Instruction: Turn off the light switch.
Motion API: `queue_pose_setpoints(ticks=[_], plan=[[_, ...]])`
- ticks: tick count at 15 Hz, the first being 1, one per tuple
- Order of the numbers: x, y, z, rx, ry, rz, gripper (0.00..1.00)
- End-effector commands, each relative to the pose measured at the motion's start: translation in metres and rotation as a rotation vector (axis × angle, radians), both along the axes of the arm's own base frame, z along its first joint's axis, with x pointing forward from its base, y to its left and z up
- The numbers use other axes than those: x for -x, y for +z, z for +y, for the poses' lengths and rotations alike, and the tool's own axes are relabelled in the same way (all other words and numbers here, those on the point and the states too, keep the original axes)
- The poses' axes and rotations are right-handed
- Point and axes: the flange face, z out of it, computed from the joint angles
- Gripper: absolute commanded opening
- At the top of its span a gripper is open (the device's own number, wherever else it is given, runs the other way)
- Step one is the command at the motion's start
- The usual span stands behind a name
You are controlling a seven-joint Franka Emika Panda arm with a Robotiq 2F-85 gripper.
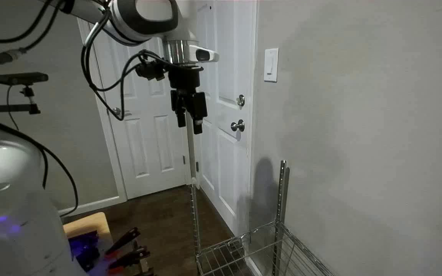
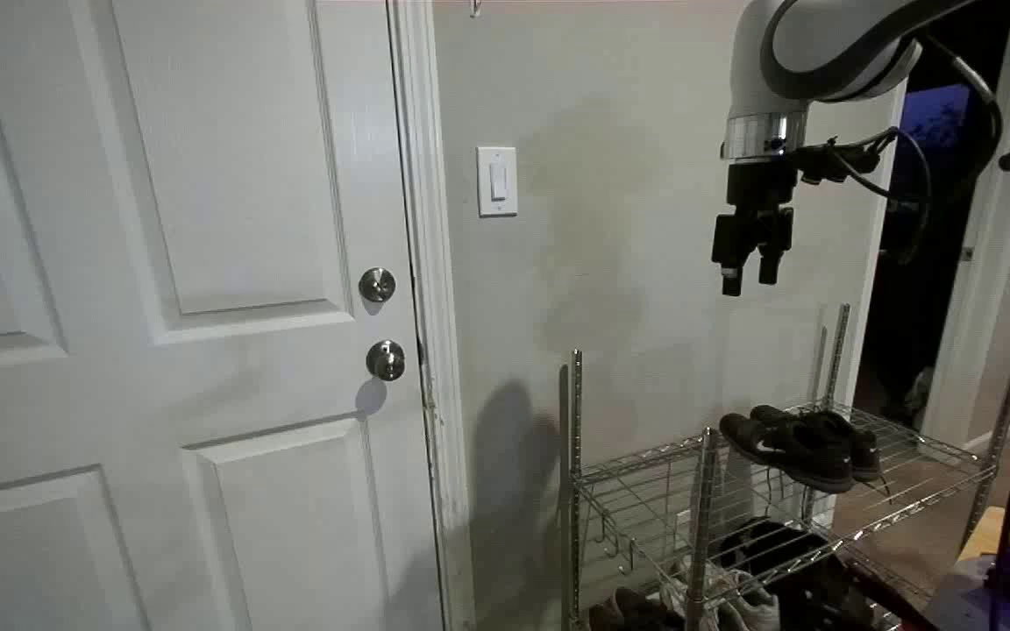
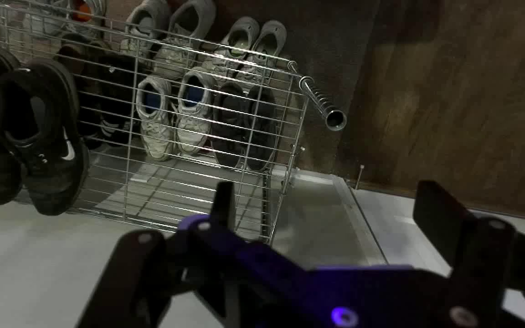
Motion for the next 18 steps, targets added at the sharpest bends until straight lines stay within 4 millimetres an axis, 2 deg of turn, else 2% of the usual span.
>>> queue_pose_setpoints(ticks=[1, 18], plan=[[-0.0001, 0.0006, 0.0001, 0.0, 0.0, 0.001, 1.0], [-0.0001, 0.0006, 0.0001, 0.0, 0.0, 0.001, 1.0]])
